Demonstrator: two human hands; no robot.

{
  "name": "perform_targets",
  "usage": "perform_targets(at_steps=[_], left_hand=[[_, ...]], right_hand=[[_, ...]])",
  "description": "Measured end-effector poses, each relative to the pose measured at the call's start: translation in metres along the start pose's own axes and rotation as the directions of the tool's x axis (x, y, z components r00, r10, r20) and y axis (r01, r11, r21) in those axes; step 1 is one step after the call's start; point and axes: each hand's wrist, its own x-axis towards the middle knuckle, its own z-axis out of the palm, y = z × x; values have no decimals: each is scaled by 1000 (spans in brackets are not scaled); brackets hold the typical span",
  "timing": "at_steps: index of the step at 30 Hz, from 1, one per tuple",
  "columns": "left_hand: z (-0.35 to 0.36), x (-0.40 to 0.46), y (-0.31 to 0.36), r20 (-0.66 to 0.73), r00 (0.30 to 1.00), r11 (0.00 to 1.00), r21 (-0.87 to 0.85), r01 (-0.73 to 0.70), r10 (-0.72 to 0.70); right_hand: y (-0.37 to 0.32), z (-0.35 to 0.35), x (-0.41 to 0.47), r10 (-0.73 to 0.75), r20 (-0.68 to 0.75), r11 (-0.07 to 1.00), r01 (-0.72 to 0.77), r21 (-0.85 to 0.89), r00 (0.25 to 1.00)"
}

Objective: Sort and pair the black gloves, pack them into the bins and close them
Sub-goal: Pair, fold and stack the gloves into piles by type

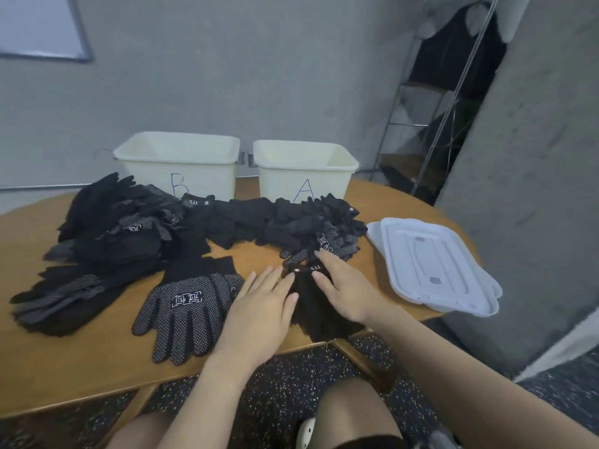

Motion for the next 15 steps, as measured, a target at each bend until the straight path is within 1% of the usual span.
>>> perform_targets(at_steps=[3, 5, 7, 8, 11, 12, 15], left_hand=[[-9, -16, -31, -39, 984, 984, 13, 176, -176], [-10, -30, -51, -24, 964, 963, 42, 266, -265], [-11, -41, -66, 5, 943, 941, 62, 333, -334], [-11, -45, -71, 17, 934, 932, 73, 356, -358], [-13, -49, -79, 37, 926, 924, 83, 373, -376], [-12, -49, -79, 38, 926, 925, 84, 371, -375], [-12, -51, -76, 33, 928, 924, 111, 365, -371]], right_hand=[[-8, -6, 25, 30, -170, 996, -16, 83, 985], [-12, -10, 45, 149, -290, 970, -83, 228, 946], [-13, -13, 63, 309, -344, 916, -180, 360, 887], [-13, -13, 70, 332, -353, 913, -204, 353, 875], [-9, -6, 84, 242, -364, 960, -166, 227, 899], [-9, -4, 87, 234, -378, 963, -160, 215, 896], [-10, -3, 94, 275, -422, 943, -158, 291, 864]])
